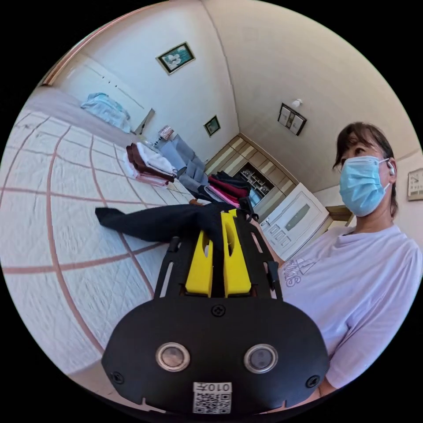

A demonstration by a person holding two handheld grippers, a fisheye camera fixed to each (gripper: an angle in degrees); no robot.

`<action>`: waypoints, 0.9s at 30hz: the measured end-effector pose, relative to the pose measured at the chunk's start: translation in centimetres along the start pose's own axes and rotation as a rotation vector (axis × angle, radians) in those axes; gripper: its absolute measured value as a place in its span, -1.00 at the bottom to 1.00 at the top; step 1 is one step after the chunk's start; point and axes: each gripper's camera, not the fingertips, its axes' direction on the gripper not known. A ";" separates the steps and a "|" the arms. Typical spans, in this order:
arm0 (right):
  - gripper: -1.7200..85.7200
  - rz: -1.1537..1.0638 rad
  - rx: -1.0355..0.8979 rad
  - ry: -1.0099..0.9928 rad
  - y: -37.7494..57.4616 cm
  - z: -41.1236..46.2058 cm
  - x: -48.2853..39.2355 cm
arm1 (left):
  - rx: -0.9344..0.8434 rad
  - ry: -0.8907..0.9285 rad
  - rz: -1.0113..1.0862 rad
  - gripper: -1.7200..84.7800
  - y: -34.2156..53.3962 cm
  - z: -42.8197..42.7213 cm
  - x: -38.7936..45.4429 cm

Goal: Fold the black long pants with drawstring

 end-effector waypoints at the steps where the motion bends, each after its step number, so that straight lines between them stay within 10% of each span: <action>1: -0.80 -0.040 -0.021 0.003 -1.8 0.8 -0.7 | -0.005 -0.007 0.009 -0.79 -0.8 -0.1 0.1; 15: -0.80 -0.268 0.063 0.197 -36.4 13.0 10.2 | 0.014 -0.310 0.074 -0.78 -31.2 6.9 -17.8; 27: -0.79 0.104 -0.172 0.704 -35.0 36.9 32.4 | -0.062 -0.336 -0.531 -0.80 -17.6 24.5 -39.9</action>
